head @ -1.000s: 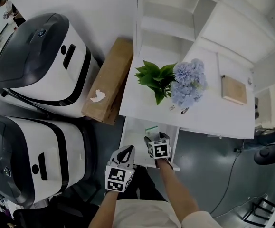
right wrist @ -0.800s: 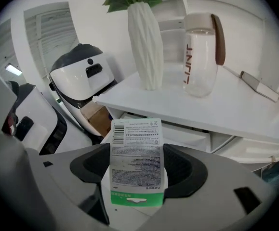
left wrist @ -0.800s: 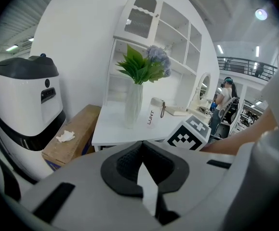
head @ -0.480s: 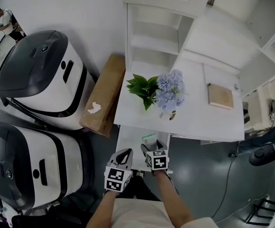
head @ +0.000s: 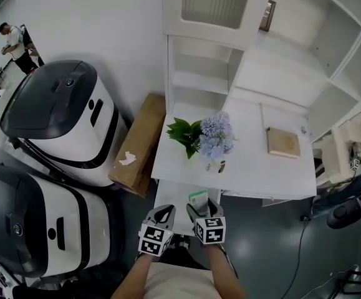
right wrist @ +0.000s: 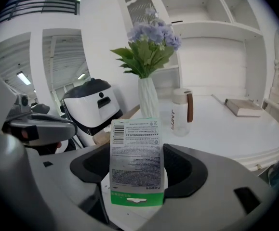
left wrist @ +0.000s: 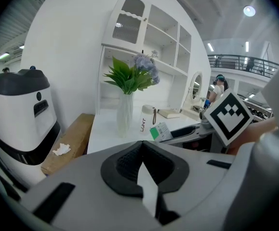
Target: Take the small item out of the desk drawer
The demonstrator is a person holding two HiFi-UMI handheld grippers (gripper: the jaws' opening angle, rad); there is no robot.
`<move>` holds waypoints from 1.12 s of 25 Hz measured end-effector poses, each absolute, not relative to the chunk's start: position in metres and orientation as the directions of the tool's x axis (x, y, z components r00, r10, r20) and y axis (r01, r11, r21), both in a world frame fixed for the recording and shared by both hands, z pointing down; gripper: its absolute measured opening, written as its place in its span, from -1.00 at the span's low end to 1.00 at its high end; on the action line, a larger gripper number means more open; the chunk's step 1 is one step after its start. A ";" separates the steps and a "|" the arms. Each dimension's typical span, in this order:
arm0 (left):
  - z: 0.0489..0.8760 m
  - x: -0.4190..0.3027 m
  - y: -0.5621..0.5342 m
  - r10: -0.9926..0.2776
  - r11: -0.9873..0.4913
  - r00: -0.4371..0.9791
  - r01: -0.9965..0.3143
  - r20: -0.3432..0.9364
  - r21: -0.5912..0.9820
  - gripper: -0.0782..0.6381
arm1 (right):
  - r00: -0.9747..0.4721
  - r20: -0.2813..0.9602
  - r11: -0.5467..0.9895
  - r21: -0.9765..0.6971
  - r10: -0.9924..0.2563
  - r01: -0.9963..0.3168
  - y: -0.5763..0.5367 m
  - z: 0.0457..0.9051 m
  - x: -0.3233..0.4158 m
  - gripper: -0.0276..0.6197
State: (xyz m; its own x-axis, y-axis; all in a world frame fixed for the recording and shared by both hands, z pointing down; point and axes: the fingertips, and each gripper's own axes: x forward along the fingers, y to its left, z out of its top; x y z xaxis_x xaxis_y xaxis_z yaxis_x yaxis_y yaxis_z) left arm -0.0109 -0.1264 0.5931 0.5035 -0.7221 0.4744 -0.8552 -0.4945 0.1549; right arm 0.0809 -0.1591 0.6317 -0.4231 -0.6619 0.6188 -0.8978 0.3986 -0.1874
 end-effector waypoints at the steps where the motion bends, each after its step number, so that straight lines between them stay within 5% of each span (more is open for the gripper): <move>1: 0.590 -0.010 -0.129 -0.724 -0.498 0.506 -0.854 0.469 0.152 -0.74 | -0.425 0.606 0.398 -0.188 -0.672 -0.898 -0.158 0.624 0.083 0.21; 28: 0.580 0.031 -0.123 -0.697 -0.564 0.560 -0.814 0.448 0.138 -0.74 | -0.417 0.485 0.365 -0.201 -0.769 -0.909 -0.109 0.585 0.126 0.21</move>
